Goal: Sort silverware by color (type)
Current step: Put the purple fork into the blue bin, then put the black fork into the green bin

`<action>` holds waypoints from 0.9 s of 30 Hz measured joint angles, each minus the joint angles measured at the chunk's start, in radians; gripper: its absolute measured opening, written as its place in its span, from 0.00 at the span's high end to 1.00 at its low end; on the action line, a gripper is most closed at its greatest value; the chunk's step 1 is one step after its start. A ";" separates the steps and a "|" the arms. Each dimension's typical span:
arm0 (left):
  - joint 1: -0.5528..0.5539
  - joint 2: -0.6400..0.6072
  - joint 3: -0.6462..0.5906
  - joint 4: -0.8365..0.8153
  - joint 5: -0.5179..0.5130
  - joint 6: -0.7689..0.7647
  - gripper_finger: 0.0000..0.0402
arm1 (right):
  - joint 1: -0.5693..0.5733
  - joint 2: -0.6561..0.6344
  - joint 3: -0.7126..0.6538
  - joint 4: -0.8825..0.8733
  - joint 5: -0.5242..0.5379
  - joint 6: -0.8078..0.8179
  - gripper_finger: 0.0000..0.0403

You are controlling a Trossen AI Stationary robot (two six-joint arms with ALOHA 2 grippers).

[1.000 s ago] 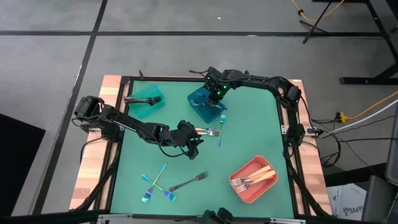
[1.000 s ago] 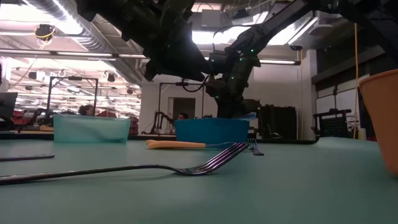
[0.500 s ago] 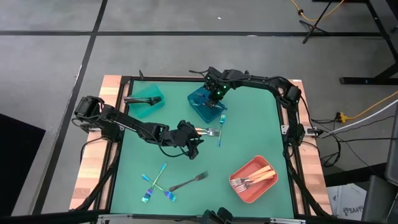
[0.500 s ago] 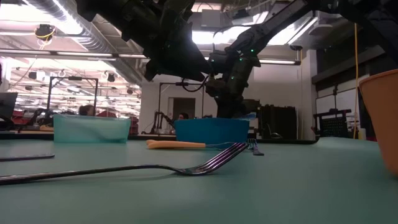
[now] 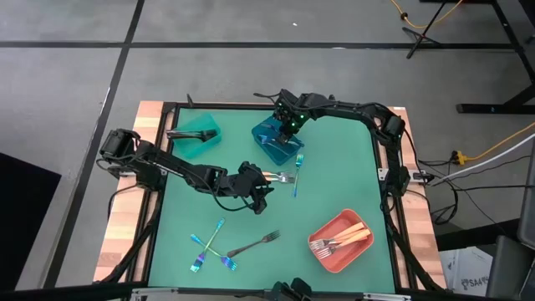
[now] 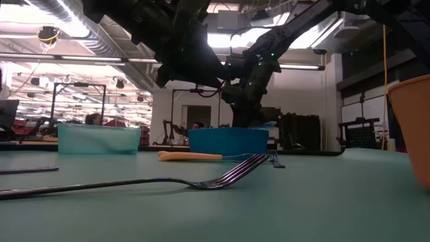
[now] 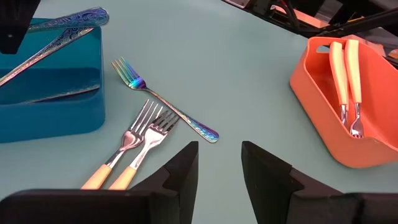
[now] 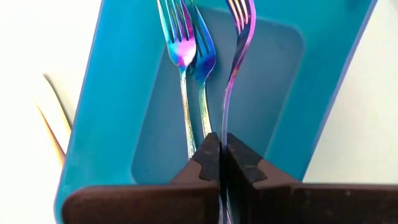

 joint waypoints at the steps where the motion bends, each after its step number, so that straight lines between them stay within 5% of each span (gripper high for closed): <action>1: 0.000 0.000 0.000 0.000 0.000 0.000 0.71 | 0.000 0.000 0.000 0.000 0.000 0.000 0.99; 16: 0.000 0.000 0.000 0.000 0.000 0.000 0.71 | 0.000 0.000 0.000 -0.003 0.000 -0.002 0.98; 27: 0.000 0.000 0.000 0.000 0.000 0.000 0.71 | 0.000 0.000 0.000 -0.004 0.000 0.000 0.67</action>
